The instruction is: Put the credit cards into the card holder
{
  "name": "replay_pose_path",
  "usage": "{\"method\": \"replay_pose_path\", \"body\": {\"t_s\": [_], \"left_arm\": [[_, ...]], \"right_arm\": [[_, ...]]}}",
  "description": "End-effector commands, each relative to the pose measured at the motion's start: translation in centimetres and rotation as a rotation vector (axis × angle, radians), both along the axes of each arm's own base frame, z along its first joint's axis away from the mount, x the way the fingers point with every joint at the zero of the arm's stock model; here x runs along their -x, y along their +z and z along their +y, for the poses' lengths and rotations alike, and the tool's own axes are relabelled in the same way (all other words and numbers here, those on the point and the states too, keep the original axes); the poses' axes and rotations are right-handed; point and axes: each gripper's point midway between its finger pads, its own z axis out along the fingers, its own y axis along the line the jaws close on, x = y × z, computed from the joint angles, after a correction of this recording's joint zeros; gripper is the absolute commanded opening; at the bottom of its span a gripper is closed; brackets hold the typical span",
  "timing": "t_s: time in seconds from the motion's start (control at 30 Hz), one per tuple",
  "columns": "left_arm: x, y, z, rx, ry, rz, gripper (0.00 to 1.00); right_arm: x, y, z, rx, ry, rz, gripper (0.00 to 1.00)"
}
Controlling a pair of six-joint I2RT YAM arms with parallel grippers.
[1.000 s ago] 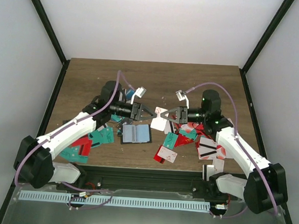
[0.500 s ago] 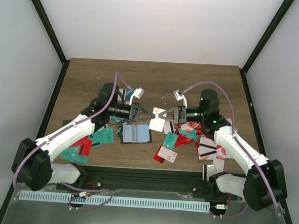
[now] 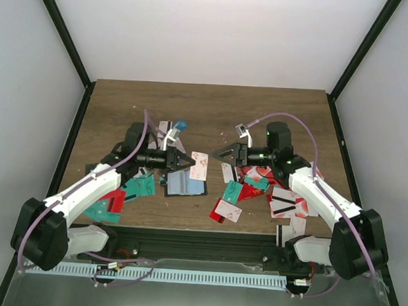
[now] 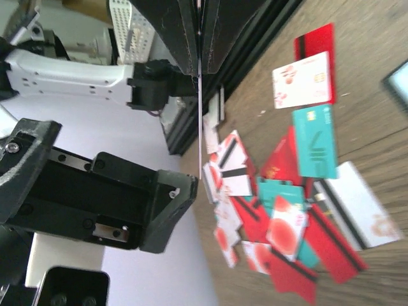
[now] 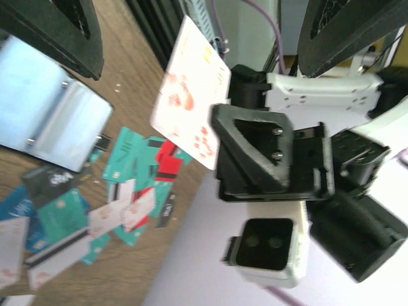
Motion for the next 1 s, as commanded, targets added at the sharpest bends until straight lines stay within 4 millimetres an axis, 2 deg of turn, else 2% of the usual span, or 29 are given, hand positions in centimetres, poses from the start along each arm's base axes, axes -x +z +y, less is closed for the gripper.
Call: {"method": "replay_pose_path", "body": {"t_s": [0.0,0.1,0.17,0.5,0.63,0.97], "left_arm": [[-0.2,-4.2,3.1,-0.152,0.069,0.044,0.04],[-0.2,-7.7,5.1,-0.261,0.087,0.108,0.04],[-0.2,-9.2,5.8,-0.299,0.086,0.136,0.04],[-0.4,-14.3,7.0,-0.379,0.003,0.218,0.04],[-0.5,-15.7,6.8,-0.385,-0.022,0.244,0.04],[-2.0,-16.6,6.2,-0.372,-0.025,0.249,0.04]], "right_arm": [[-2.0,-2.9,-0.2,0.117,-0.089,0.048,0.85],[-2.6,-4.9,-0.2,0.163,-0.108,0.088,0.85],[-2.7,-6.0,0.0,0.179,-0.101,0.113,0.84],[-2.1,-11.9,2.8,0.276,-0.005,0.215,0.78],[-2.1,-13.5,3.1,0.293,0.022,0.241,0.74],[-2.4,-15.8,3.8,0.303,0.066,0.289,0.65]]}}
